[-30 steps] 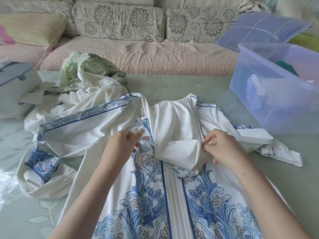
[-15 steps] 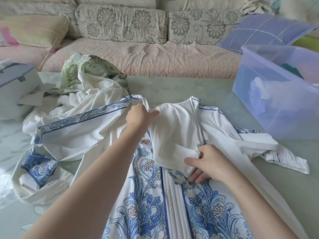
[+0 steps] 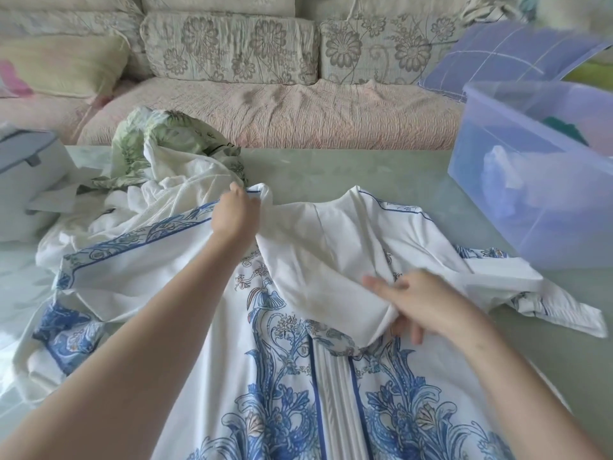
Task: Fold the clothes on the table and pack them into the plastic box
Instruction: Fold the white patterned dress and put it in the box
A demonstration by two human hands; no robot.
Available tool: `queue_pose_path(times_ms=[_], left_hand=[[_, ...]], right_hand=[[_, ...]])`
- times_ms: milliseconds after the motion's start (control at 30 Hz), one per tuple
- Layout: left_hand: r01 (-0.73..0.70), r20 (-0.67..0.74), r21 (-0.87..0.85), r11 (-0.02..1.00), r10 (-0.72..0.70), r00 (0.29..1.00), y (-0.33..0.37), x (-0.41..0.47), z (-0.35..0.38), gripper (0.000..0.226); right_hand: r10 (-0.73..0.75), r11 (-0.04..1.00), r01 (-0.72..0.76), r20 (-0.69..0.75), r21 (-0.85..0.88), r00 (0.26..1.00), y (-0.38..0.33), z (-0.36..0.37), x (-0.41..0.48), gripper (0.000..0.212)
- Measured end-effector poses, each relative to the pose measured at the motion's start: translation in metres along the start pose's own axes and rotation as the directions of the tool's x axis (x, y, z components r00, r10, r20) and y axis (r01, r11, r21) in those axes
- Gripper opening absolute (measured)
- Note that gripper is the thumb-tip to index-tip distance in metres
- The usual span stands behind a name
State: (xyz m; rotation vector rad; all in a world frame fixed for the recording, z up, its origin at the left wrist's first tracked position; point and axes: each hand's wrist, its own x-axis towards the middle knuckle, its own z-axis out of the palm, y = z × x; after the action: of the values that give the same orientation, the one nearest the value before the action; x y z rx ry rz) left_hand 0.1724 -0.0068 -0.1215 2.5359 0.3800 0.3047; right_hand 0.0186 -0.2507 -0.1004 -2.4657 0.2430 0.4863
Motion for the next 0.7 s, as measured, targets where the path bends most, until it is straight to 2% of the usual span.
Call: queue_pose_path(times_ms=[100, 167, 267, 367, 567, 700], left_hand=[[-0.102, -0.045, 0.067, 0.993, 0.105, 0.993, 0.005, 0.013, -0.003, 0.035], [-0.152, -0.032, 0.125, 0.981, 0.157, 0.987, 0.012, 0.020, -0.003, 0.046], [-0.150, 0.043, 0.188, 0.971, 0.144, 0.989, 0.023, 0.028, 0.001, 0.056], [-0.134, 0.052, 0.207, 0.969, 0.126, 0.991, 0.027, 0.036, 0.010, 0.045], [-0.024, -0.018, -0.123, 0.992, 0.022, 1.000, 0.010, 0.048, 0.012, 0.038], [0.014, -0.073, -0.329, 0.944, -0.040, 0.997, 0.000, 0.048, 0.007, 0.032]], right_hand=[[-0.012, 0.983, 0.075, -0.354, 0.165, 0.935, -0.001, -0.024, 0.048, 0.053], [-0.029, 0.963, 0.147, -0.458, 0.225, 0.888, -0.008, -0.036, 0.092, 0.038], [-0.035, 0.964, 0.154, -0.472, 0.217, 0.881, -0.024, -0.039, 0.150, 0.028], [0.007, 0.973, 0.103, -0.475, 0.205, 0.880, -0.037, -0.032, 0.185, 0.034], [0.001, 0.974, 0.109, -0.484, 0.198, 0.875, -0.048, -0.023, 0.217, 0.053], [0.004, 0.926, 0.181, -0.488, 0.330, 0.873, -0.045, -0.021, 0.230, 0.032]])
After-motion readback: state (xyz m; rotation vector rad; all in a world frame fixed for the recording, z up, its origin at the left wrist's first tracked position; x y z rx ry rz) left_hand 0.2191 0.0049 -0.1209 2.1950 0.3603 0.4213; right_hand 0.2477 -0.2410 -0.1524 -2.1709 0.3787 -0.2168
